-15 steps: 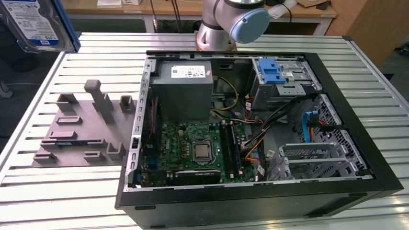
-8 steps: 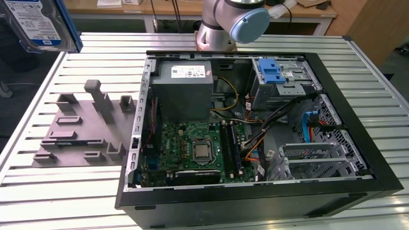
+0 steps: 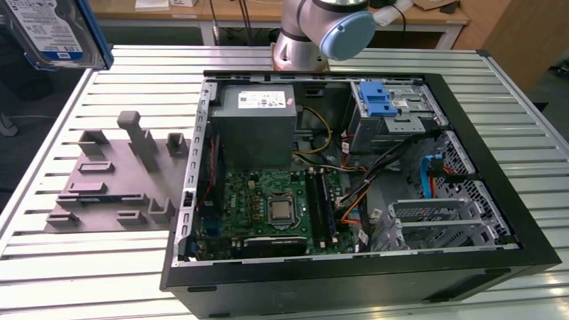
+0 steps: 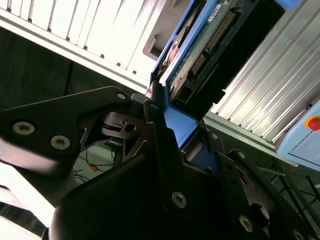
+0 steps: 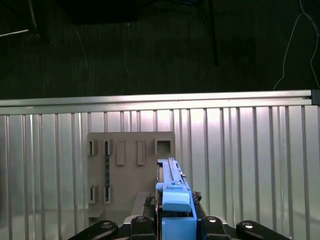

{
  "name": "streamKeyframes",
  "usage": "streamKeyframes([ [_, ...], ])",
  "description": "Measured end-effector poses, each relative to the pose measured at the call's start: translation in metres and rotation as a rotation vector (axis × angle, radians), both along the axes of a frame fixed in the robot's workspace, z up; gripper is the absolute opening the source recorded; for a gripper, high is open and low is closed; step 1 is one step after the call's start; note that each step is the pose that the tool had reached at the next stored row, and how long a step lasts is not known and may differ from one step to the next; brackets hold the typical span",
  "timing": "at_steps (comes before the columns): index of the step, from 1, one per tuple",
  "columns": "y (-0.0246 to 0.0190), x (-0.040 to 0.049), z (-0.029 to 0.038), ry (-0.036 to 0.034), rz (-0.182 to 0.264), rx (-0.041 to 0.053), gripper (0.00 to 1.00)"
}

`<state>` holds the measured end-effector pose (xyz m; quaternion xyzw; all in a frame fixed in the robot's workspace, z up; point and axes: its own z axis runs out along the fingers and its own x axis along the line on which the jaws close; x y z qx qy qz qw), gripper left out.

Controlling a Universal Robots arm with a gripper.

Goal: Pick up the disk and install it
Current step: 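Pick up the disk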

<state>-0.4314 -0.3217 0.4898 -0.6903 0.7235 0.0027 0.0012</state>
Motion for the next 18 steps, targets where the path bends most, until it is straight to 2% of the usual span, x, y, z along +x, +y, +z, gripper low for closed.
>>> streamKeyframes([
  [4,-0.0014,0.0000,0.0022,0.0000,0.000,0.0000,0.36],
  [12,-0.0115,0.0000,0.0022,0.0000,0.000,0.0000,0.36],
  [18,-0.0120,0.0000,0.0022,0.0000,0.000,0.0000,0.36],
])
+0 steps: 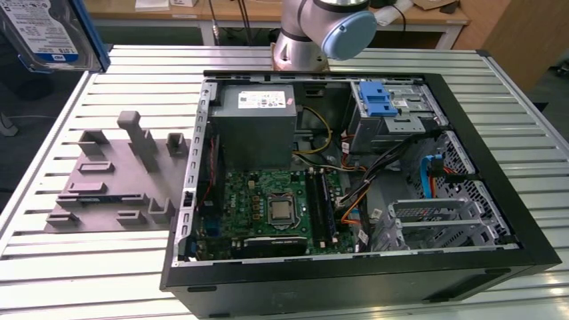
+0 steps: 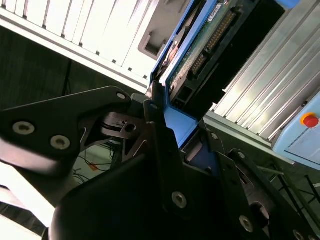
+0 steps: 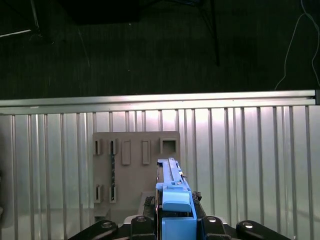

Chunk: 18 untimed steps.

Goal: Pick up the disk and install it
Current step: 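Pick up the disk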

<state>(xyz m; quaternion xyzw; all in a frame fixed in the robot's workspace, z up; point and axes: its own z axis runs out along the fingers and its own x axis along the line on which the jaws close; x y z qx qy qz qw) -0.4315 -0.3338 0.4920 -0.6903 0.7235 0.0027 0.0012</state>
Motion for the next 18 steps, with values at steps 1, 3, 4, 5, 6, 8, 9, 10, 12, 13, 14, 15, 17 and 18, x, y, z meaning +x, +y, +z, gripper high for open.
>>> streamKeyframes([
  [1,0.0000,0.0000,0.0000,0.0000,0.000,0.0000,0.36],
  [3,-0.0001,0.0003,0.0000,-0.0001,0.000,0.0000,0.36],
  [4,-0.0001,0.0008,0.0000,0.0000,0.000,0.0000,0.36],
  [5,-0.0001,0.0013,0.0000,0.0000,0.000,0.0001,0.36],
  [6,0.0000,0.0019,0.0000,0.0000,0.000,0.0000,0.36],
  [8,0.0000,0.0034,0.0000,-0.0001,0.000,0.0000,0.36],
  [9,0.0000,0.0041,0.0000,0.0000,0.000,0.0000,0.36],
  [10,0.0000,0.0048,0.0000,0.0000,0.000,0.0000,0.36],
  [12,0.0000,0.0062,0.0000,0.0000,0.000,0.0000,0.36],
  [13,0.0000,0.0068,0.0000,0.0000,0.000,0.0000,0.36],
  [14,0.0000,0.0074,0.0000,0.0000,0.000,0.0000,0.36],
  [15,0.0000,0.0080,0.0000,0.0000,0.000,0.0000,0.36],
  [17,0.0000,0.0093,0.0000,0.0000,0.000,0.0000,0.36],
  [18,0.0000,0.0099,0.0000,-0.0001,0.000,0.0001,0.36],
])
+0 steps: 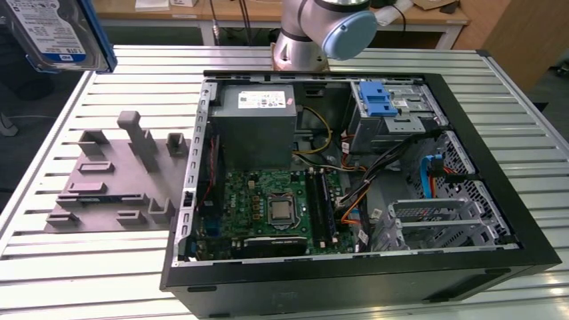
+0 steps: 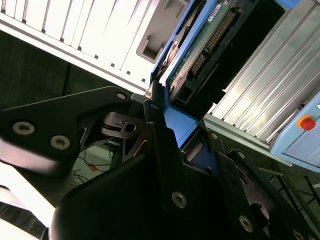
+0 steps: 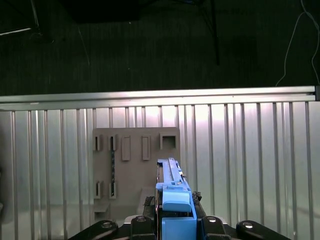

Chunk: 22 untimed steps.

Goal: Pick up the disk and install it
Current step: 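Pick up the disk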

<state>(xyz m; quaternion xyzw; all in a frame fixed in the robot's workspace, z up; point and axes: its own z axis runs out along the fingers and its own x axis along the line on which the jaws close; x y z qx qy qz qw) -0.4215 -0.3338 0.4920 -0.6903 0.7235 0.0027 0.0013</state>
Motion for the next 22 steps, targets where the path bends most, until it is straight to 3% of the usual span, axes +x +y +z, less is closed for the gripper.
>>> streamKeyframes([
  [22,0.0000,0.0135,0.0001,0.0001,0.000,-0.0001,0.36],
])
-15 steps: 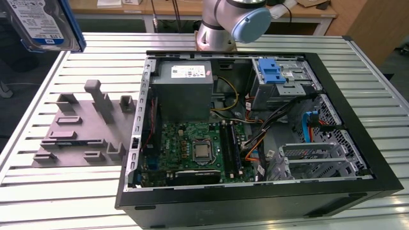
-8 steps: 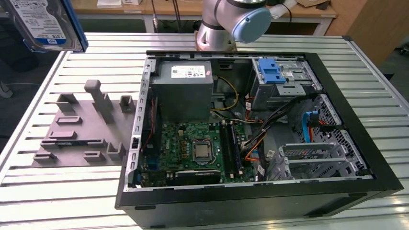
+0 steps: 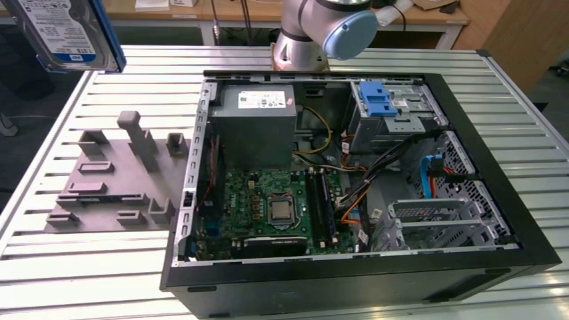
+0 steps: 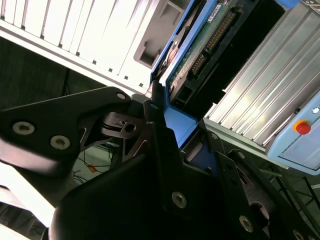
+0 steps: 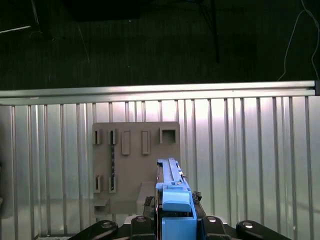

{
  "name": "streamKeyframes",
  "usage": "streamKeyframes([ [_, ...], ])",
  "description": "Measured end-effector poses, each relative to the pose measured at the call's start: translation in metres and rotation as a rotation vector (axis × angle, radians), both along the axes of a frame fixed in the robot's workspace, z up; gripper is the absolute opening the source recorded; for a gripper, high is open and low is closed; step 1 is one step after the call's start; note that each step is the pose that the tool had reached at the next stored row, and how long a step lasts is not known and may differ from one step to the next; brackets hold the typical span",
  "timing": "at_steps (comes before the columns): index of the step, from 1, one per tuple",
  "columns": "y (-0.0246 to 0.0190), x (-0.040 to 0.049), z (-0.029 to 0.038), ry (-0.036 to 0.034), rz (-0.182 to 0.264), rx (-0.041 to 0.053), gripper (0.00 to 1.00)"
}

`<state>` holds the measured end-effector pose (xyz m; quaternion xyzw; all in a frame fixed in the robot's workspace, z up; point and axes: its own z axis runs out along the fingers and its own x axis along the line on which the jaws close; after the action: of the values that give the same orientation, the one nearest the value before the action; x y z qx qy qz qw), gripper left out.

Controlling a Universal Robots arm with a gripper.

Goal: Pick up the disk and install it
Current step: 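Pick up the disk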

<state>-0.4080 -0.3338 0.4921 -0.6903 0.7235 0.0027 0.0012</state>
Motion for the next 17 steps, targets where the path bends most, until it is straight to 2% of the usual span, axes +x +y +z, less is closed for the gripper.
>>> streamKeyframes([
  [17,0.0000,0.0079,0.0000,0.0000,0.000,0.0000,0.36],
])
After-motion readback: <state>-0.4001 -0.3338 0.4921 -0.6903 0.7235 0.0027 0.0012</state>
